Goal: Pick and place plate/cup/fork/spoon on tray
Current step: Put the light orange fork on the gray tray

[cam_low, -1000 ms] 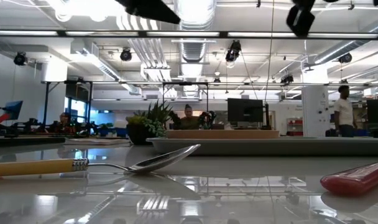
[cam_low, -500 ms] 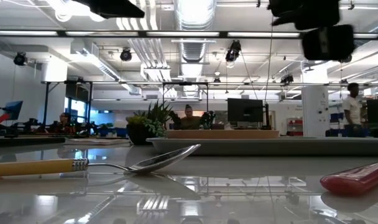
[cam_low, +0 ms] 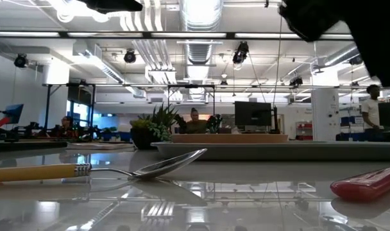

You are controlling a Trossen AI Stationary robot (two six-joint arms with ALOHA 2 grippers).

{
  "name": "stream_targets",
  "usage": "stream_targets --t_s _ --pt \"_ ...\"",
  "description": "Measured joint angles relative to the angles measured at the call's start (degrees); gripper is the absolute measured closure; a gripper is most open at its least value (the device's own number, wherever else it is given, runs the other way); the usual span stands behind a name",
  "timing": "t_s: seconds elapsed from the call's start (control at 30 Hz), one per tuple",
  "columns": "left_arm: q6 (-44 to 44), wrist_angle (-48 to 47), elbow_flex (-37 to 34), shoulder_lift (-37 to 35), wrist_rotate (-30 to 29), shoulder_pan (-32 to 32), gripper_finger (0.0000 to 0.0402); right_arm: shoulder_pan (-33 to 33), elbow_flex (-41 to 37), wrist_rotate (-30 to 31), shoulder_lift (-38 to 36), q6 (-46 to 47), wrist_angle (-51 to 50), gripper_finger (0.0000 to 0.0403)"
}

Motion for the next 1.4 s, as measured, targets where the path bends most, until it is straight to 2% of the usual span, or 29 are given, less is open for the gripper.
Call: stream_targets --t_s 0.23,0.4,0.5,0.6,0.73,0.9,1.03,1.13,1.4 --pt "6.77 3.9 -0.04 0.41 0.0 0.0 0.0402 -1.38 6.82 1.57 6.74 0.81 -0.56 0.036" --pt "10.91 3.85 -0.07 0.27 -0.01 0.02 0.0402 -1.05 7.11 0.16 8.62 7.16 -0.79 0.039" --pt "11.46 3.47 -0.09 0.2 -0.61 0.02 0.0402 0.5 7.11 3.95 8.51 12.25 -0.56 0.0391" --pt "11.8 2.48 -0.15 0.09 -5.12 0.02 0.0402 3.07 7.09 5.74 8.51 17.96 -0.44 0.0374" --pt "11.81 2.39 -0.48 -0.55 -11.54 0.04 0.0402 5.06 6.42 6.64 8.51 22.92 -3.33 0.0322" --pt "11.23 0.76 -0.72 -1.73 -11.89 0.02 0.0402 5.4 4.81 10.47 8.51 28.61 -5.95 0.0243" --pt "10.77 0.12 -0.83 -2.31 -11.89 0.02 0.0402 5.32 4.47 12.43 8.51 29.91 -5.79 0.0199" --pt "10.07 -0.11 -0.87 -2.5 -11.89 0.02 0.0402 5.23 3.84 12.41 8.62 30.35 -6.25 0.0188" --pt "9.74 -0.47 -0.87 -2.49 -11.88 0.02 0.0402 5.54 0.4 11.8 8.64 32.86 -6.4 0.0196"
